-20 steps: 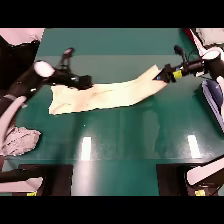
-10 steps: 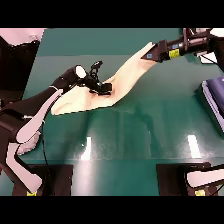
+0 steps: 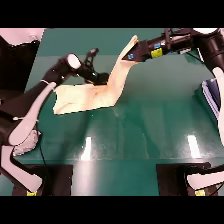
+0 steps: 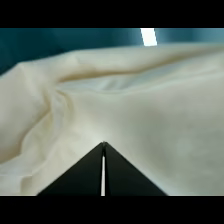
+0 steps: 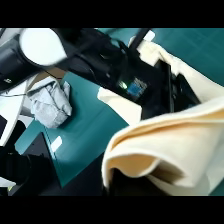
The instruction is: Fold the shirts.
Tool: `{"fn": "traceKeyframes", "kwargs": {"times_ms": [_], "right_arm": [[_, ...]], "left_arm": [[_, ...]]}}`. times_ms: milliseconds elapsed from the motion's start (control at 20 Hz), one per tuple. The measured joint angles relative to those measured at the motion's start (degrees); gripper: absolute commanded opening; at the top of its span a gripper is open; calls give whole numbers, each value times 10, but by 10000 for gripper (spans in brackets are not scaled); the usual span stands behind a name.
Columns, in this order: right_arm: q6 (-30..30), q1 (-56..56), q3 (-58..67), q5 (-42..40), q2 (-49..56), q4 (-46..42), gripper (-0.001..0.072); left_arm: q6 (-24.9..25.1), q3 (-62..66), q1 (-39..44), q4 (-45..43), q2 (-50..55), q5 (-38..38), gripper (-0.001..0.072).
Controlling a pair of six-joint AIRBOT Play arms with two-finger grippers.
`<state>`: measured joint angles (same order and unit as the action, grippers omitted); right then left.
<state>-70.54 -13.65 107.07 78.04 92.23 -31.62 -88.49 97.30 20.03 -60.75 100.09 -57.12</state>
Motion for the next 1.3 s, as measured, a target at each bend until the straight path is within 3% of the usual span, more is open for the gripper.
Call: {"fn": "traceKeyframes", "kwargs": {"times_ms": [450,800,850,900,950,1000,1150,1300], "right_arm": [[0,-113,95,-57,91,1,10],[23,-209,90,-176,185,1,15],[27,-221,96,-195,201,2,62],[30,-233,97,-215,213,4,333],[34,-246,96,-237,226,6,558],[40,-257,94,-258,237,12,636],[68,-285,101,-304,264,49,636],[94,-281,89,-296,254,59,633]], "left_arm": [[2,30,-127,-157,-195,-116,24],[16,33,-187,-188,-275,-210,24],[17,33,-190,-189,-280,-221,24],[18,33,-192,-190,-283,-233,24],[18,33,-193,-190,-284,-241,24],[18,33,-194,-190,-285,-251,24],[18,33,-195,-187,-288,-265,24],[19,33,-196,-184,-289,-281,24]]}}
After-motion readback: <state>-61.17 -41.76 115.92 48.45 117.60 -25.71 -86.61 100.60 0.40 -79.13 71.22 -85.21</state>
